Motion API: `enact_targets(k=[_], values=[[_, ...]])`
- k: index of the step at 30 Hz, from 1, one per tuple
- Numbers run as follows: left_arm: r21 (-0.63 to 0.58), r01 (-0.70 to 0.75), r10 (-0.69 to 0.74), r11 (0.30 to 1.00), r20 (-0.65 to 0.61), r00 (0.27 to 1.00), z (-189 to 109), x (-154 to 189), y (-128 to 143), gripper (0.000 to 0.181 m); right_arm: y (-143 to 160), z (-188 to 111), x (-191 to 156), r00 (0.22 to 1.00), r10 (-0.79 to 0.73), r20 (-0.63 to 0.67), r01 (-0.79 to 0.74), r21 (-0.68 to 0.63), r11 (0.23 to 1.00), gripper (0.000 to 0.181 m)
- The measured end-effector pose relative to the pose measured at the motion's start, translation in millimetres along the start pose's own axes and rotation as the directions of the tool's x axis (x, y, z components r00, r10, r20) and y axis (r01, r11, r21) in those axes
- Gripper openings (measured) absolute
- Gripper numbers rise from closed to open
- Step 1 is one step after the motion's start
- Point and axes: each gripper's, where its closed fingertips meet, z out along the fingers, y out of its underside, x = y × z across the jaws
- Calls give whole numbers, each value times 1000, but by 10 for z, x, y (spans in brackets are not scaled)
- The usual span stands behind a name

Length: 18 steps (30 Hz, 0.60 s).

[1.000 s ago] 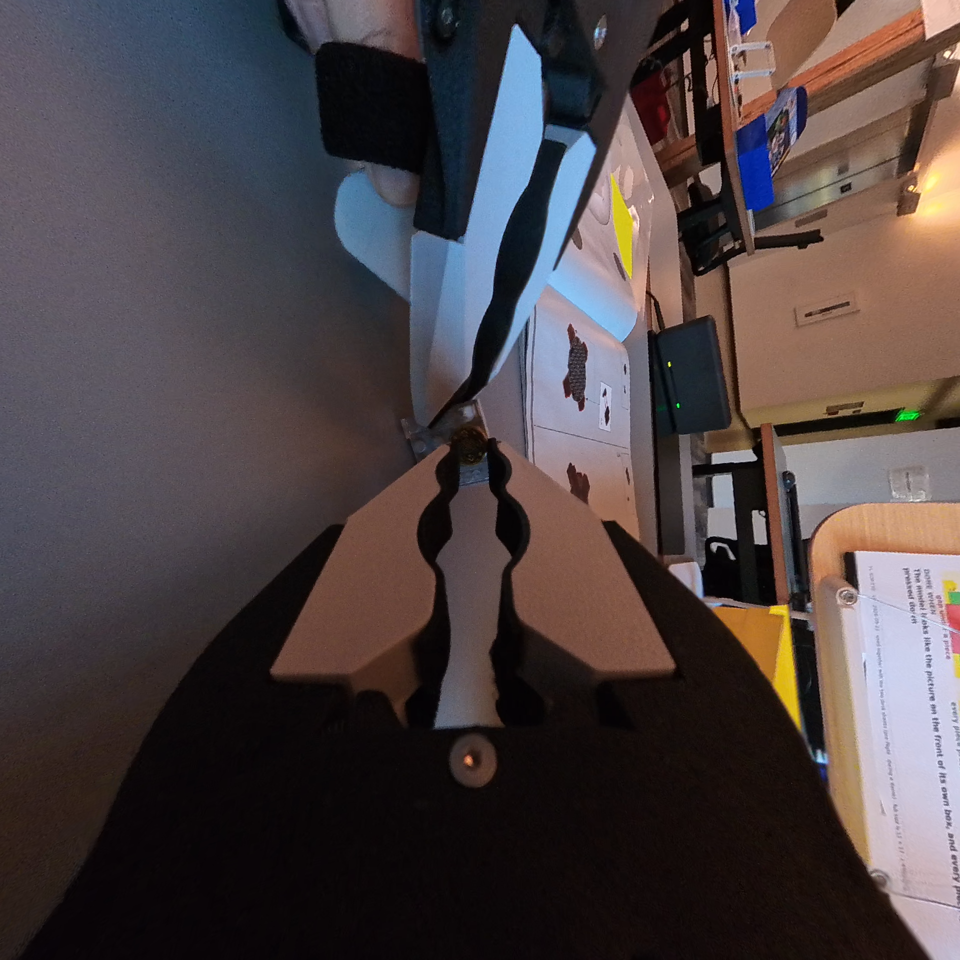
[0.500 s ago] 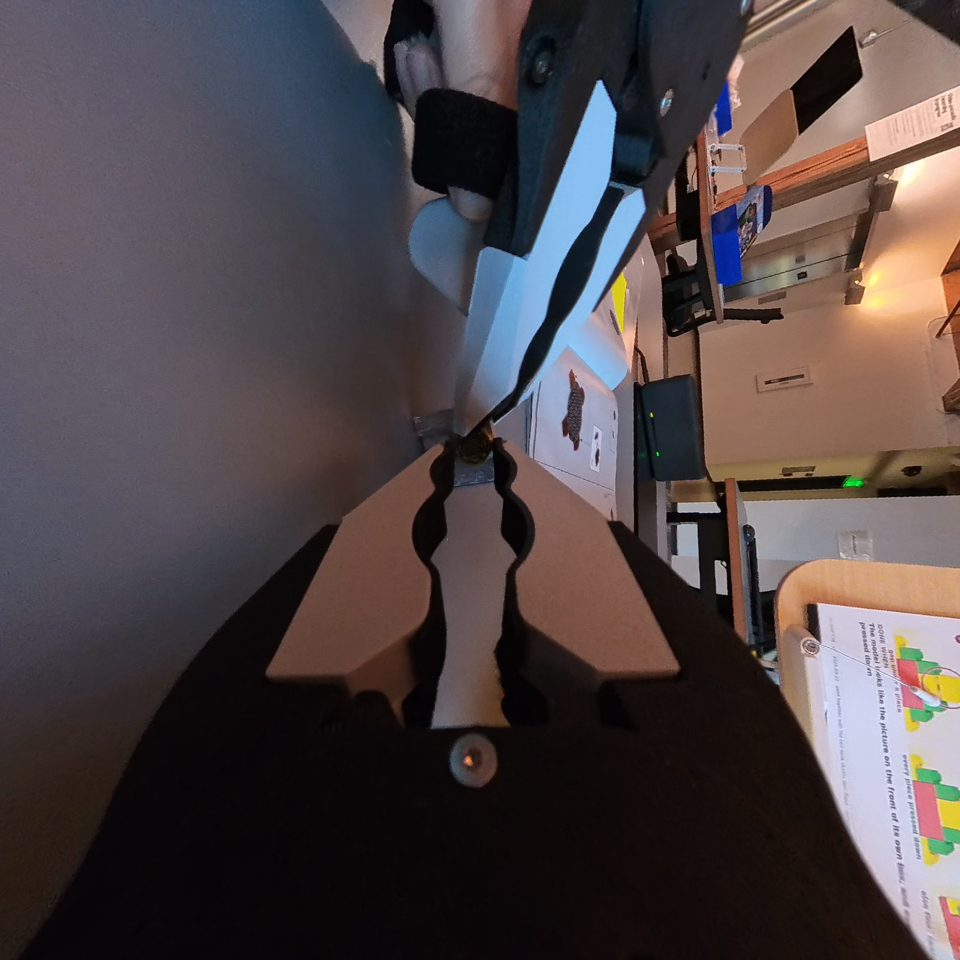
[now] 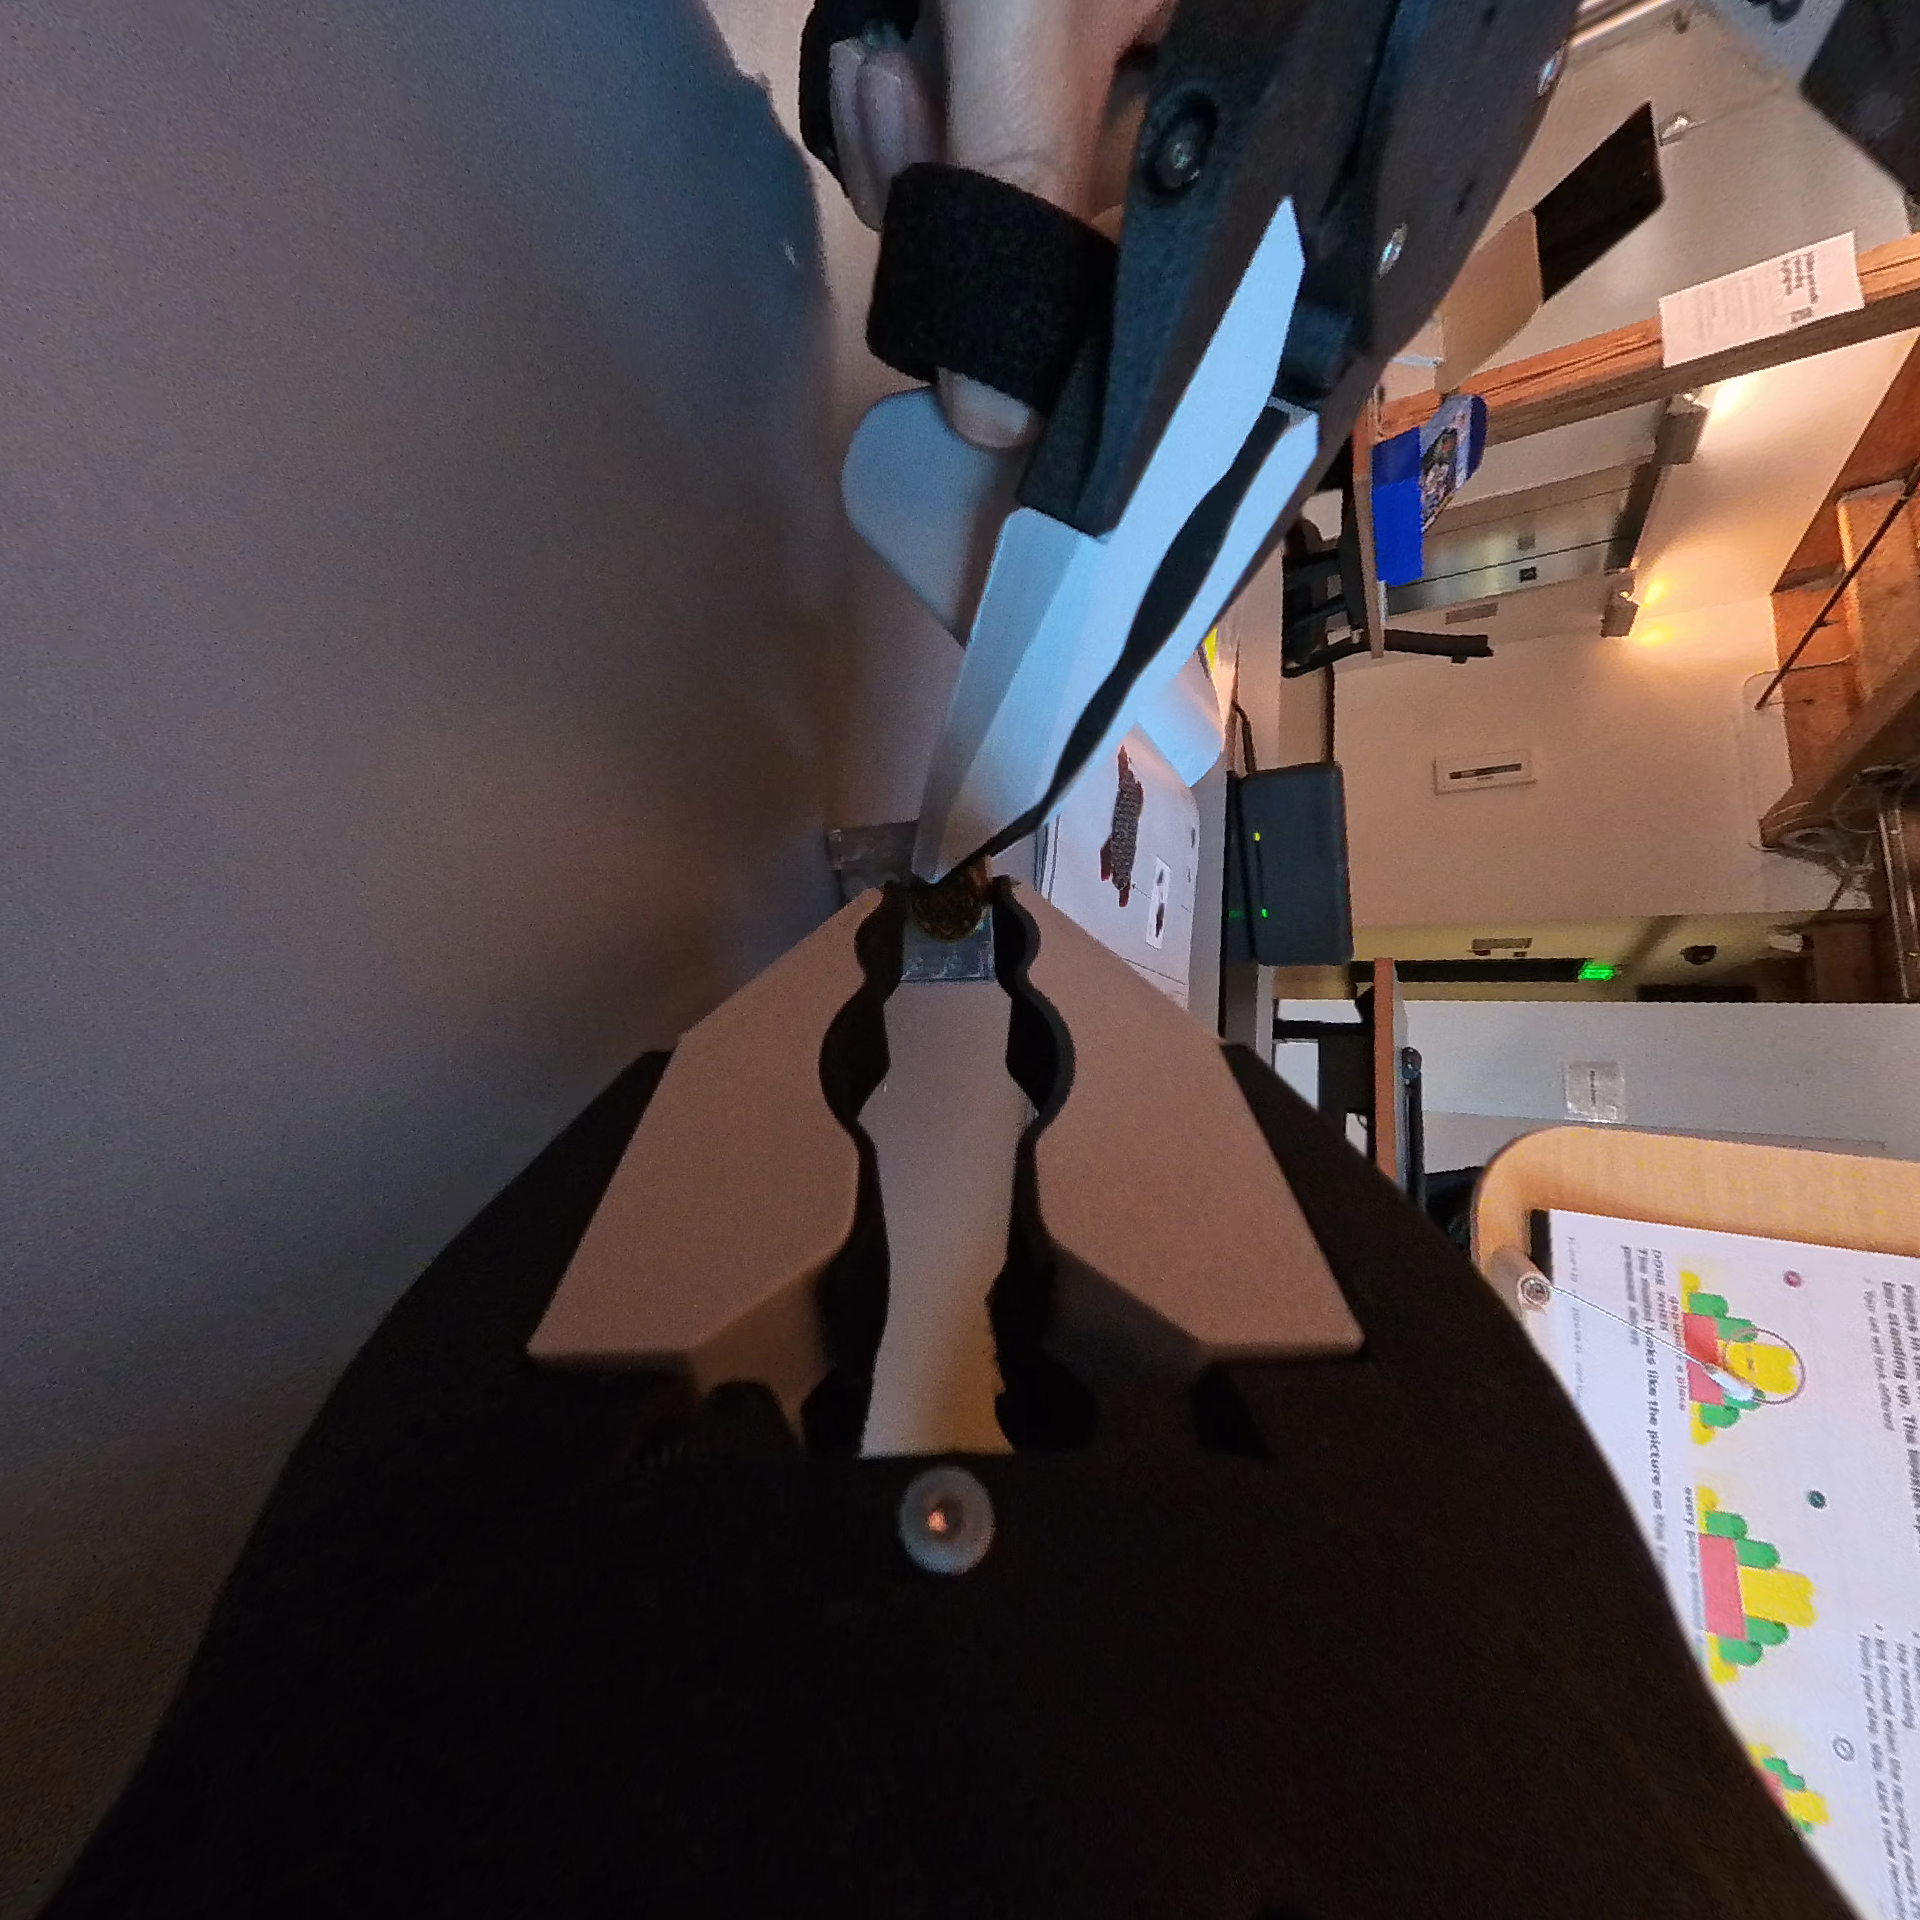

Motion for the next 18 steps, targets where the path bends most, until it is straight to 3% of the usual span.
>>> enact_targets(k=[7,11,18], values=[[12,63,-62,998,-19,998,-6,-13,3,5,8,25,16,993,-45,-108,44,-7,999,16],[29,-12,13,1000,-23,1000,-18,-5,22,5,-3,25,13,993,-30,-110,32,24,999,16],[24,5,-3,1000,-53,999,-19,2,36,5,-10,19,10,992,-52,-113,57,38,998,16]])
